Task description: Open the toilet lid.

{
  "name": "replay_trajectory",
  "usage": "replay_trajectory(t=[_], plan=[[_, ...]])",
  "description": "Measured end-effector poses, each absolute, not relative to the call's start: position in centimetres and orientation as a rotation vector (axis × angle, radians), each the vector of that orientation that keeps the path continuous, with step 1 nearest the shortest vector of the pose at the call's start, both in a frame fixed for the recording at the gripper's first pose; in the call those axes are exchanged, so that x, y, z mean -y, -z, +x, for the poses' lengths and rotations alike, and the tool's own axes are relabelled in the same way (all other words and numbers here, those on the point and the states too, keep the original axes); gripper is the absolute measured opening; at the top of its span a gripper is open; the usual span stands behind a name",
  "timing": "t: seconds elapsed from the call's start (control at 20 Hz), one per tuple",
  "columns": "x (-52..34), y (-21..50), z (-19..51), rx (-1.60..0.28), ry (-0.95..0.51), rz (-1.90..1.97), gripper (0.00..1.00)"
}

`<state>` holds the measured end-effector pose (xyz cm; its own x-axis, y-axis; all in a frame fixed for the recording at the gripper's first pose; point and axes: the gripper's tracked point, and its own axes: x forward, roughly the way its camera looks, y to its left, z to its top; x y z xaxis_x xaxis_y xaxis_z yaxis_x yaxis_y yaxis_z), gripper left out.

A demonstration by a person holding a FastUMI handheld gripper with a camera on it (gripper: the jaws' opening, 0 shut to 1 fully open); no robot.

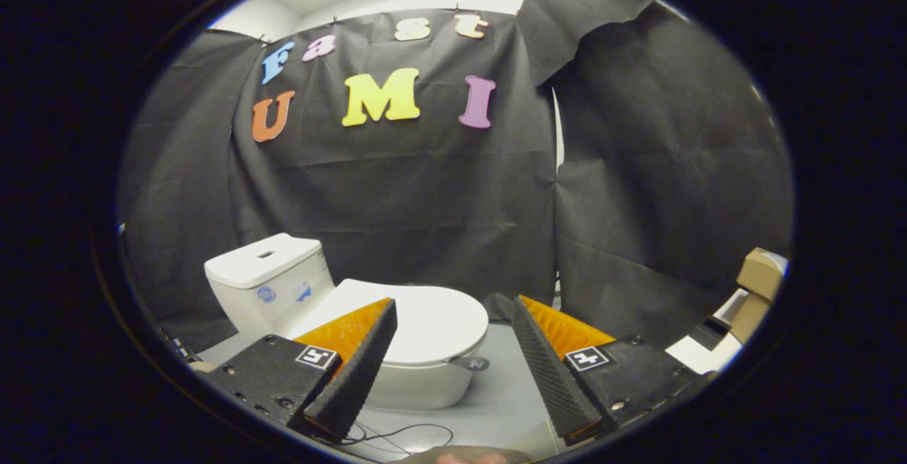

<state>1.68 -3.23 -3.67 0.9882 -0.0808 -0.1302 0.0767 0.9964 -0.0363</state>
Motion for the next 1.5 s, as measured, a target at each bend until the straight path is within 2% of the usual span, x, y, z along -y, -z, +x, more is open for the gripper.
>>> replay_trajectory(t=[0.85, 1.5], plan=[[5.1, 10.9, 7.0, -0.336, 0.137, -0.011, 1.00], [6.0, 18.6, 10.3, -0.617, 0.063, 0.362, 1.00]])
